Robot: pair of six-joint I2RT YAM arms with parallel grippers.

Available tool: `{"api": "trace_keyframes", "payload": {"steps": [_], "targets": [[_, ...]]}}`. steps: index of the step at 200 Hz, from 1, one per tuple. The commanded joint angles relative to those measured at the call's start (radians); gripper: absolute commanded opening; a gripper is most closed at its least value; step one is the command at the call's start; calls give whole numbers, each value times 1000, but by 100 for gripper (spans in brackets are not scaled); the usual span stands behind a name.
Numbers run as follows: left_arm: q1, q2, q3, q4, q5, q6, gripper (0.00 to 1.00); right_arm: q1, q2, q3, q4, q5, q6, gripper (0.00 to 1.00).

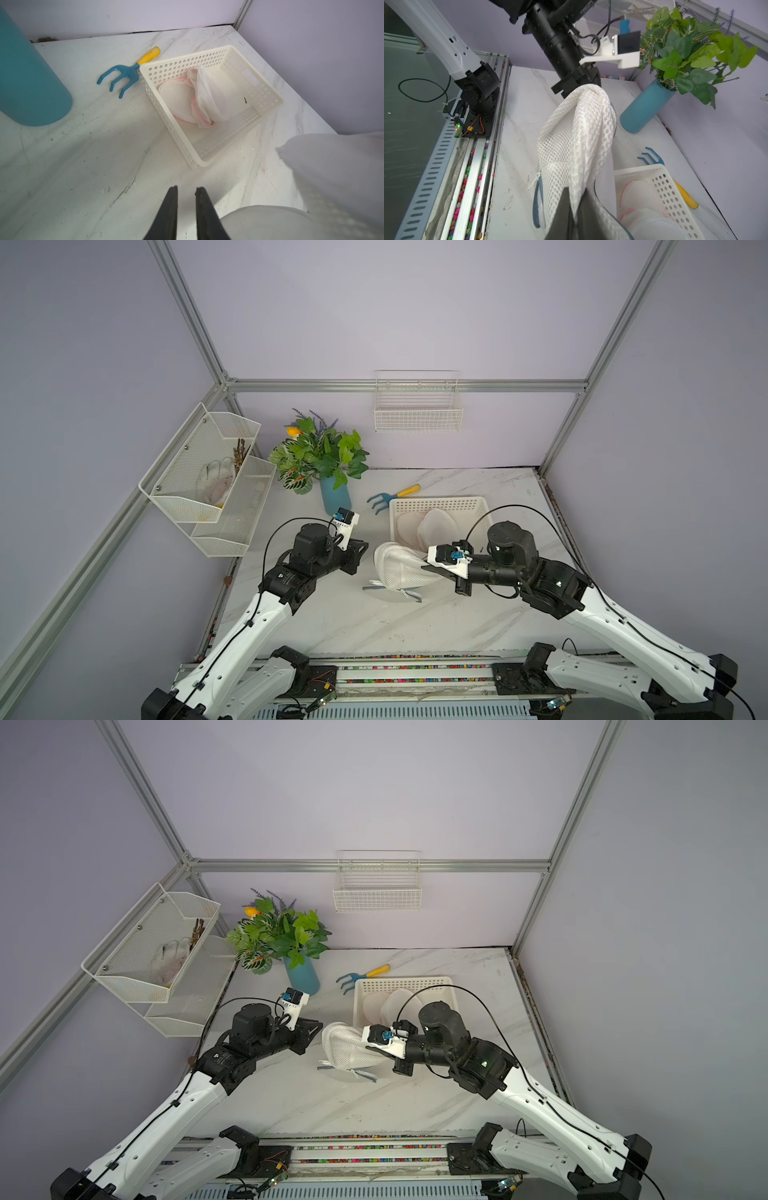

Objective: Turn the laundry bag inside out
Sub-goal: Turn over the laundry bag.

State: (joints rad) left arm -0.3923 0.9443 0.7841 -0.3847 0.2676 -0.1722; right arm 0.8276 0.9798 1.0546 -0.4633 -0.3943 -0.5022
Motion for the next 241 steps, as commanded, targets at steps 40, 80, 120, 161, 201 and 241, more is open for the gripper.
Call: {"api": "trace_keyframes", "payload": {"steps": [40, 80, 120, 161, 201, 241], "targets": [[2, -107, 4, -9, -60, 68, 33, -4, 31, -28, 112, 109, 189, 0], [9, -226, 18, -88, 24, 152, 58, -6, 57, -24, 82, 160, 225, 0], [11, -246, -2, -31, 321, 136, 79, -6, 84, -6, 81, 111, 222, 0], [10, -186, 2, 54, 299, 107, 80, -7, 108, 17, 80, 45, 226, 0], [10, -91, 65, 8, 243, 177, 49, -6, 105, 26, 83, 13, 232, 0], [11, -78, 96, -2, 226, 212, 12, -7, 104, 28, 47, 61, 219, 0]]}}
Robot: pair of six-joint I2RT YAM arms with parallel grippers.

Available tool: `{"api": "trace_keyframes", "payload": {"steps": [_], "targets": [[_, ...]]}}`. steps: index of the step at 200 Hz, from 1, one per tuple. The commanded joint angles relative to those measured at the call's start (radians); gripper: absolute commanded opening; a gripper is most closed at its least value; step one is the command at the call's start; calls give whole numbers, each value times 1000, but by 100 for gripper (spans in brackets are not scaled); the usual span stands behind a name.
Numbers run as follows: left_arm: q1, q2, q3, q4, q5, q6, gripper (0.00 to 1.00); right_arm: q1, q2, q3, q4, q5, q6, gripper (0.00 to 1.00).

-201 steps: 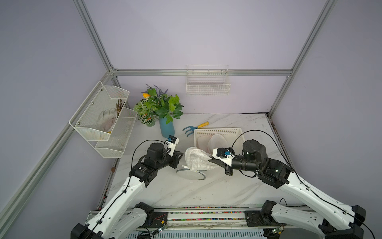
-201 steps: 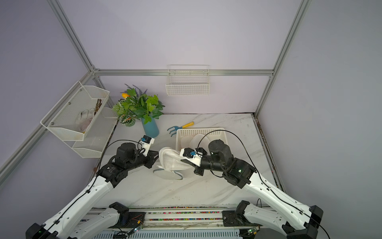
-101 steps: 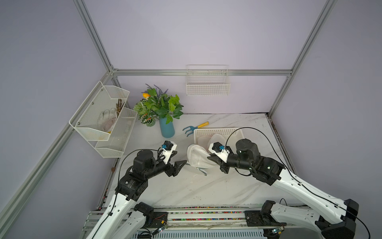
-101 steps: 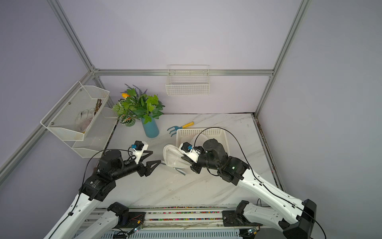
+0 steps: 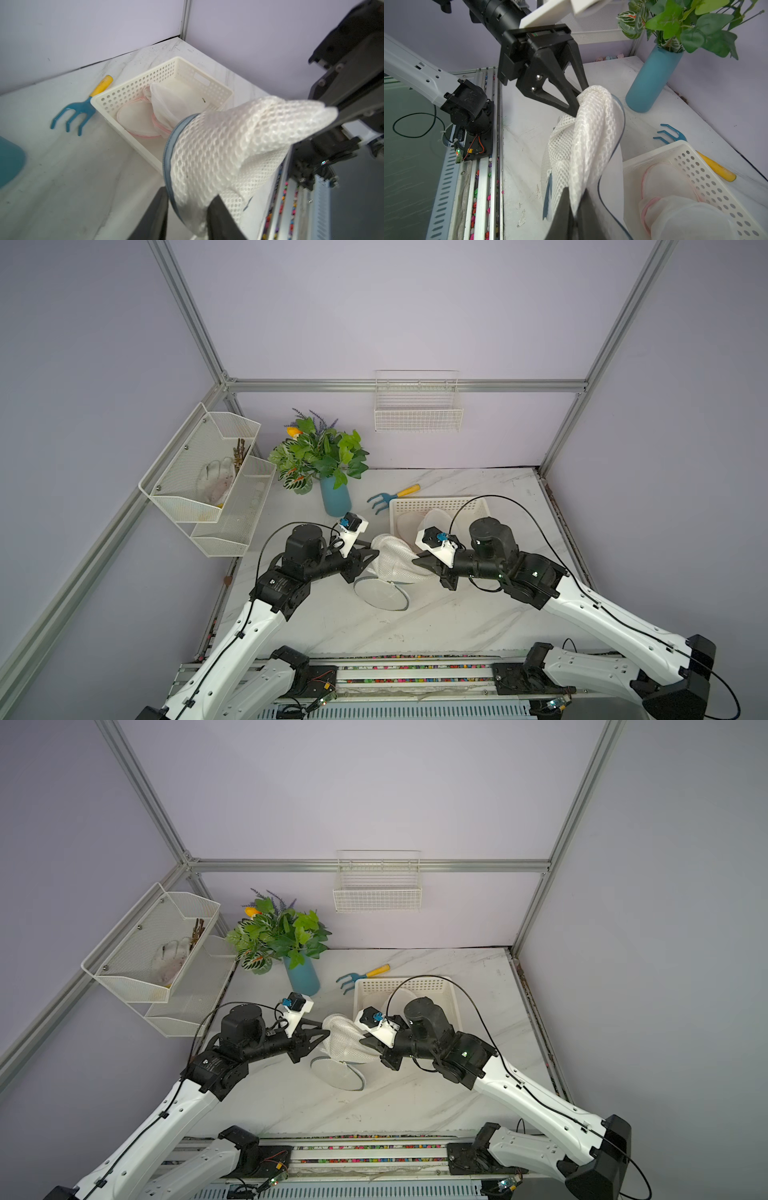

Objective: Turn the laundry bag inside out
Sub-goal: Turn over the laundry bag.

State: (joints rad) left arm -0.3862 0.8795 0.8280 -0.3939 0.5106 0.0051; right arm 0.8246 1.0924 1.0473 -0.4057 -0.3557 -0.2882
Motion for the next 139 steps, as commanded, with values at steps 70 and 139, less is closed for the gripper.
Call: {"api": "trace_keyframes", "payload": {"steps": [70, 139], "targets": [[4, 15, 176, -17, -50, -34, 0, 28, 59, 79, -176, -52, -134, 0], [4, 182, 178, -154, -179, -50, 17, 38, -30, 62, -21, -34, -115, 0]]}}
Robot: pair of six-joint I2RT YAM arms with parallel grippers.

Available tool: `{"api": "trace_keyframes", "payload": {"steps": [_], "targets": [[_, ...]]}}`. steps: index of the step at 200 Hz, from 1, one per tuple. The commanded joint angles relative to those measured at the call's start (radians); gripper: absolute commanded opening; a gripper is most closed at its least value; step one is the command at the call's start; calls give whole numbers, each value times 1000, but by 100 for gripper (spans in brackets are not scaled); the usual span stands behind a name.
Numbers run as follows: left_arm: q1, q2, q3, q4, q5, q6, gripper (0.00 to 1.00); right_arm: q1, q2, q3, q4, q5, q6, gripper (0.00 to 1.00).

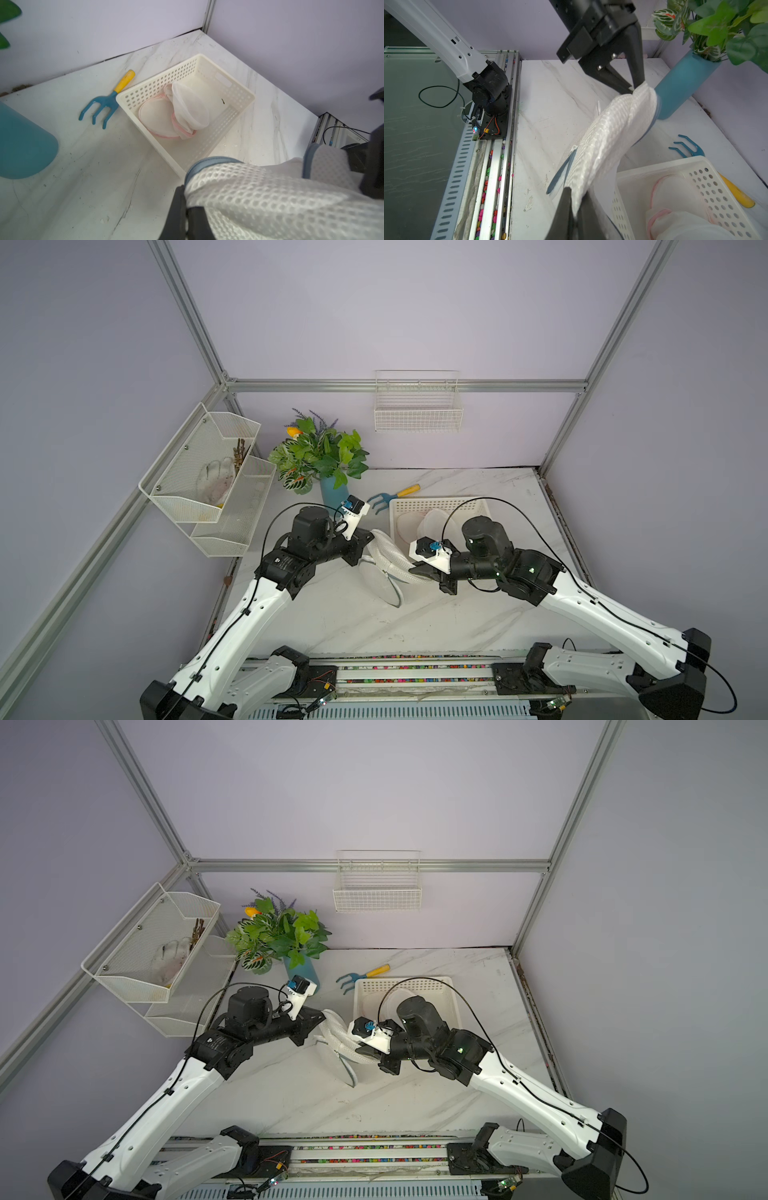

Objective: Turn the laundry bag inside out
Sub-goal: Turn over the laundry bag.

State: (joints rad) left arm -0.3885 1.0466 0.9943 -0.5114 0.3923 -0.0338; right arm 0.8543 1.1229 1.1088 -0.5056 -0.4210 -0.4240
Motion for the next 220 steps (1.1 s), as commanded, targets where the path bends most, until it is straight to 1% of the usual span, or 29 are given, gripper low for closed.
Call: {"api": "trace_keyframes", "payload": {"steps": [1, 10, 26, 62, 75, 94, 116, 135, 146, 158, 161, 174, 193, 220], "targets": [[7, 15, 9, -38, -58, -11, 18, 8, -62, -1, 83, 40, 24, 0], [8, 16, -1, -42, -41, -3, 25, 6, -80, -17, 125, 93, 46, 0], [7, 8, -28, -42, -11, 1, 35, 6, -98, -29, 167, 141, 71, 0], [7, -31, -59, -46, 62, 42, 45, 5, -76, -31, 166, 196, 122, 0], [7, -62, -57, -54, 31, 62, 48, 5, -66, -30, 159, 252, 147, 0], [7, -115, -28, -92, -75, 94, 52, 5, -47, -15, 129, 331, 186, 0], [5, -162, 23, -155, -156, 171, 58, 6, -29, -5, 104, 333, 183, 0], [4, -202, 37, -172, -159, 252, 63, 5, -16, -4, 105, 310, 176, 0], [4, -219, 42, -166, -91, 316, 65, 5, -6, 1, 102, 281, 159, 0], [3, -237, 41, -141, 14, 390, 67, 6, 7, 10, 93, 232, 131, 0], [1, -240, 44, -137, 55, 413, 67, 6, 10, 12, 88, 217, 121, 0], [-9, -245, 55, -117, 168, 512, 72, 10, 24, 26, 70, 163, 78, 0], [-18, -220, 90, -110, 254, 620, 75, 21, 43, 49, 49, 110, 20, 0], [-20, -168, 124, -111, 339, 700, 77, 38, 63, 81, 15, 67, -39, 0]]}}
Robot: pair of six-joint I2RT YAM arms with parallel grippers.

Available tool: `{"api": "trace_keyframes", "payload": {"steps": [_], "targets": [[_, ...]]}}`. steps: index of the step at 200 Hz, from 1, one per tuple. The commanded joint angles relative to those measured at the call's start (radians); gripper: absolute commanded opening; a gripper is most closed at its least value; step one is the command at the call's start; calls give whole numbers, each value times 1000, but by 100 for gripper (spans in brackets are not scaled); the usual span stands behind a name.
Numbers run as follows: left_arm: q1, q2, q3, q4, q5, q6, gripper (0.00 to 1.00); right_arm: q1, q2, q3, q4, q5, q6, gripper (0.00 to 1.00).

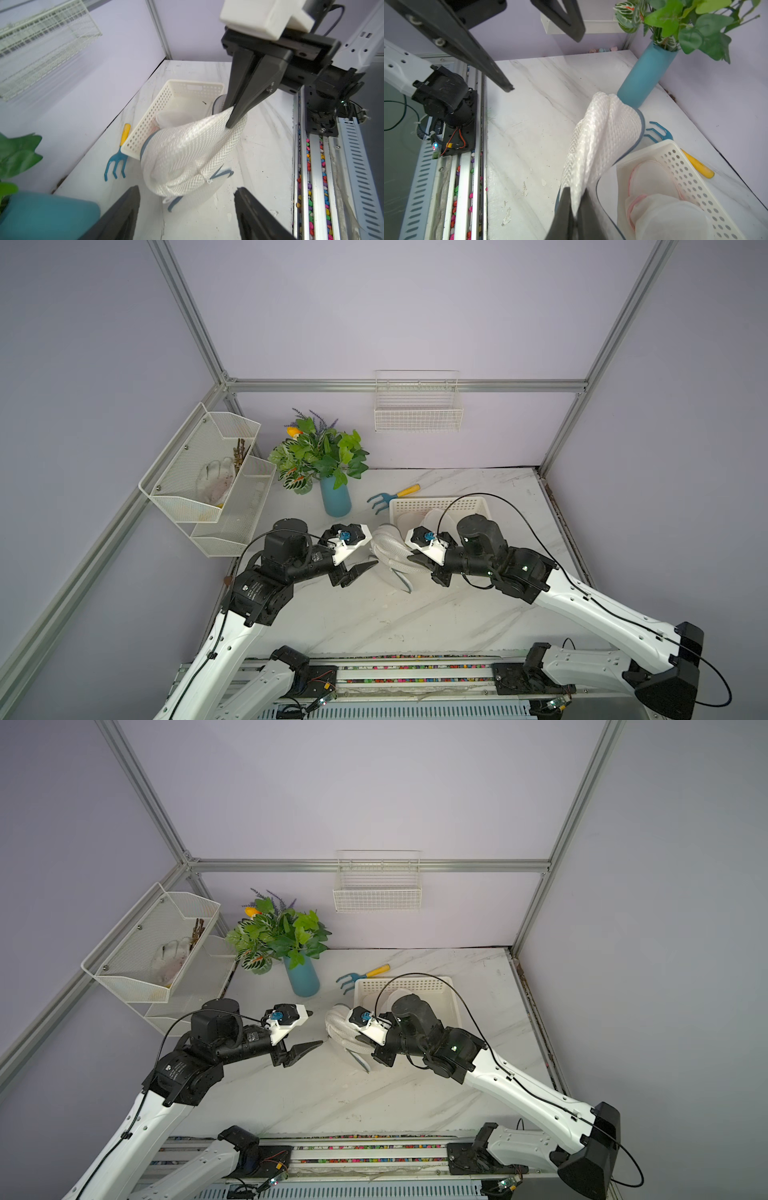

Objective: Turn the laundry bag inside out
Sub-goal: Turn over the laundry bag.

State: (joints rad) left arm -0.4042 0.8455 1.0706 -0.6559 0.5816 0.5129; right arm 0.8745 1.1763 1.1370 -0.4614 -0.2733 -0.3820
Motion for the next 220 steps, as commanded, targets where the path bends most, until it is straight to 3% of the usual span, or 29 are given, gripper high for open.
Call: {"api": "trace_keyframes", "payload": {"steps": [1, 59, 130, 208, 220], "targets": [[-5, 35, 48, 33, 155, 155, 76, 19, 11, 54, -30, -82, -83, 0], [-12, 105, 81, -2, 237, 226, 70, 35, 28, 96, -41, -125, -110, 0], [-14, 144, 69, -28, 270, 230, 40, 37, 40, 114, -39, -111, -113, 0], [-28, 129, 48, -35, 236, 184, 0, 36, 40, 136, -9, -26, 74, 0], [-29, 124, 44, -23, 226, 159, 0, 37, 25, 128, 9, -4, 136, 14]]}}
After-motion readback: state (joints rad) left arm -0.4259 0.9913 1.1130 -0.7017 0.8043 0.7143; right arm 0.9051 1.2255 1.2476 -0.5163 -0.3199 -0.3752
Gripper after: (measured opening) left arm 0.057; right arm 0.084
